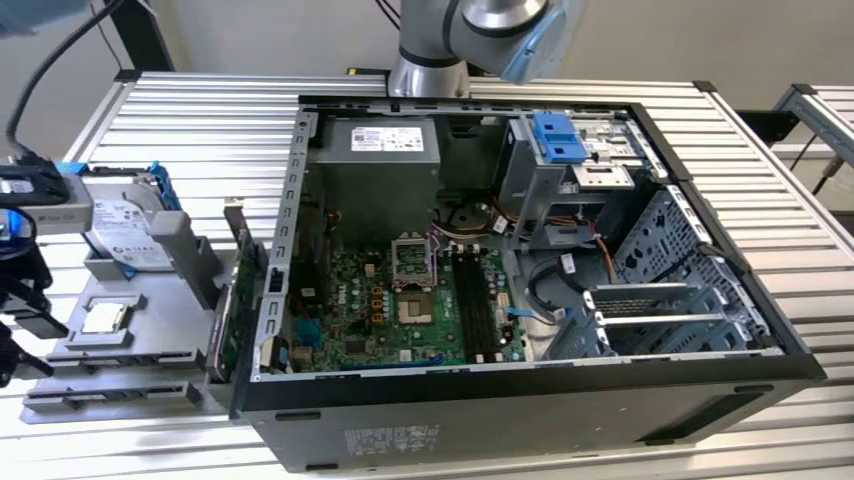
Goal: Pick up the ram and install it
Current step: 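Pick up the ram and move it above insertion slot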
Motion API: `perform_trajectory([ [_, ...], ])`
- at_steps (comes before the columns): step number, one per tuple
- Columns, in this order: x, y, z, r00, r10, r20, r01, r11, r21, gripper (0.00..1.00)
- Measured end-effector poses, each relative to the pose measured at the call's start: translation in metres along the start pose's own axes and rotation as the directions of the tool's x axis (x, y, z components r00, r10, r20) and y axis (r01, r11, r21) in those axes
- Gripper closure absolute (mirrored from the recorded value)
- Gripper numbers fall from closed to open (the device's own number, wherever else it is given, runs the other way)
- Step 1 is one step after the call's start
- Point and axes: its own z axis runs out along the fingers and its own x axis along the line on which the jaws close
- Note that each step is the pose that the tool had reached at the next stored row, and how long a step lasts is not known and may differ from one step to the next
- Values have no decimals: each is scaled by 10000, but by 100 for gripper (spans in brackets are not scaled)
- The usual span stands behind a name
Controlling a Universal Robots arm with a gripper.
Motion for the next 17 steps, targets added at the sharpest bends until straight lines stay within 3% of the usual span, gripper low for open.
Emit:
perform_trajectory([
  [17, 20, 1, 309, 10000, -4, 0, 4, 10000, 0, 0],
])
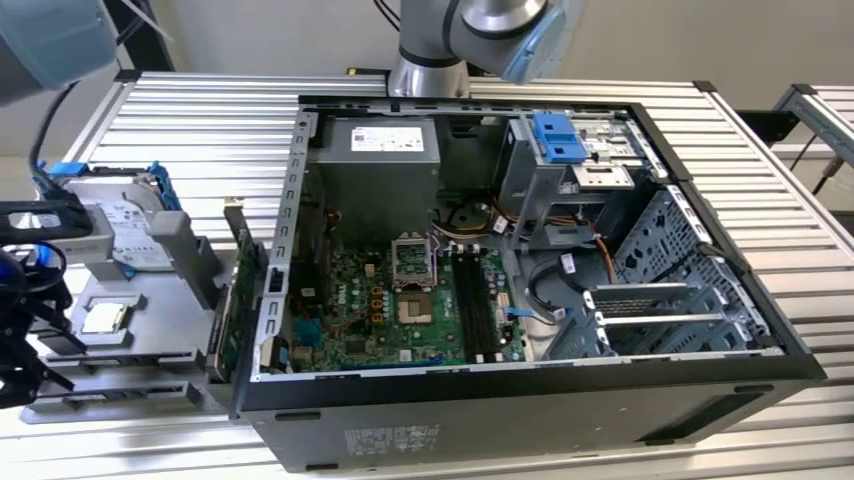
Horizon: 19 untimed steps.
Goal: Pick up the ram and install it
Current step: 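Pick up the ram and move it above insertion slot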
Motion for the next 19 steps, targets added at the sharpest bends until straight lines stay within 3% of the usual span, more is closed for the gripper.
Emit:
perform_trajectory([
  [8, 17, 1, 127, 10000, 27, -10, -27, 10000, -13, 0],
  [12, 68, 4, 159, 10000, 45, -10, -45, 10000, -73, 0],
  [19, 119, 8, 283, 10000, 47, -8, -47, 10000, -77, 0],
])
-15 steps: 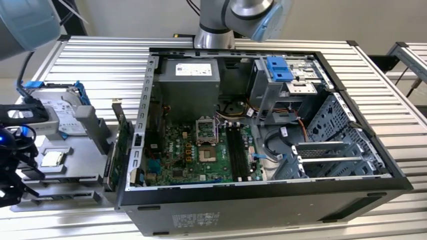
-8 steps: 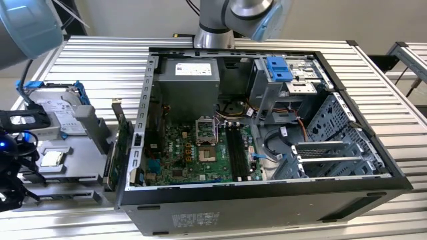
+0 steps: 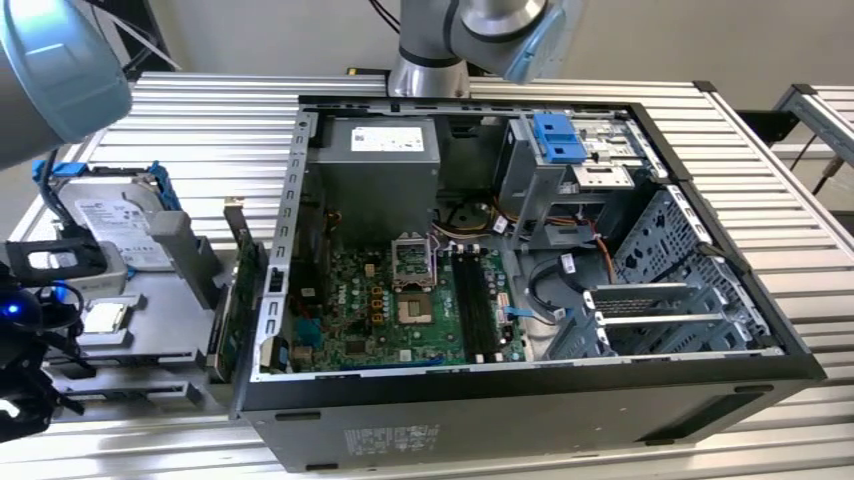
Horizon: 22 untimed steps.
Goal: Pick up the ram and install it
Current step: 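Pick up the ram and move it above insertion slot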
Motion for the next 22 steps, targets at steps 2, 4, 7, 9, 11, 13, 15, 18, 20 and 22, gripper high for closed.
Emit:
perform_trajectory([
  [2, 2, -3, 37, 10000, -2, -1, 2, 10000, -1, 0],
  [4, 3, -9, 72, 10000, -17, -2, 17, 10000, -2, 0],
  [7, 4, -15, 128, 10000, -30, -1, 30, 10000, -2, 0],
  [9, 5, -17, 162, 10000, -32, 0, 32, 10000, -1, 0],
  [11, 6, -16, 166, 10000, -33, -2, 33, 10000, -4, 0],
  [13, 6, -16, 166, 10000, -33, -3, 33, 10000, -7, 0],
  [15, 6, -17, 167, 10000, -33, -2, 33, 10000, -9, 0],
  [18, 6, -16, 167, 10000, -32, -4, 32, 10000, -13, 100],
  [20, 5, -17, 167, 10000, -32, -2, 32, 10000, -16, 100],
  [22, 6, -17, 167, 10000, -32, -5, 32, 10000, -18, 100],
])
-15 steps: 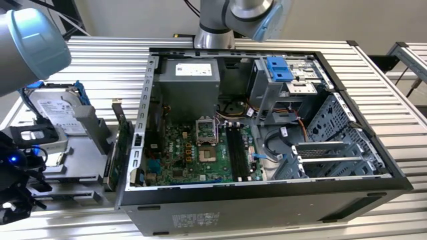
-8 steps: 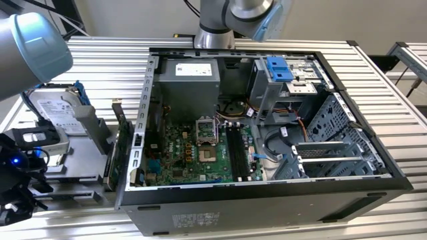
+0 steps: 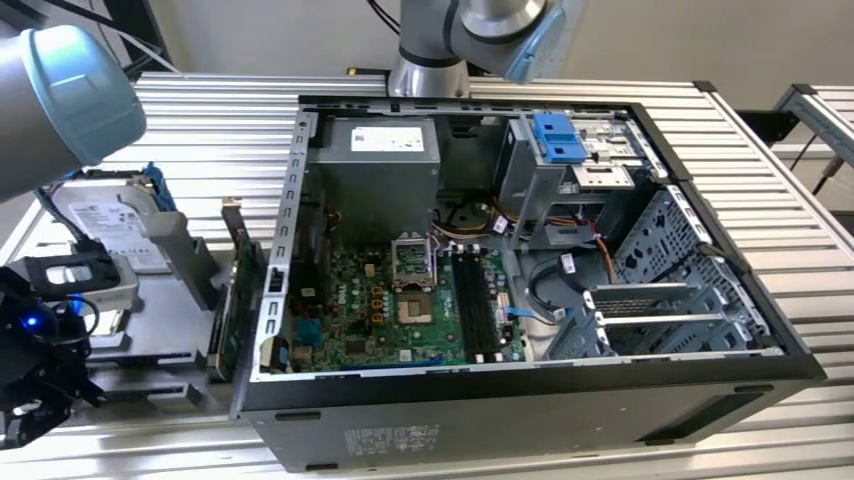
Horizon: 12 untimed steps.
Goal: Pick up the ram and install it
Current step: 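Pick up the ram and move it above insertion slot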
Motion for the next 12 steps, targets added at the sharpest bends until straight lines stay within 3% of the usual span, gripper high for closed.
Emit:
perform_trajectory([
  [3, -1, 0, -13, 10000, 0, 0, 0, 10000, -5, 100],
  [12, -10, 4, -418, 10000, 1, -1, -1, 10000, -3, 100],
])
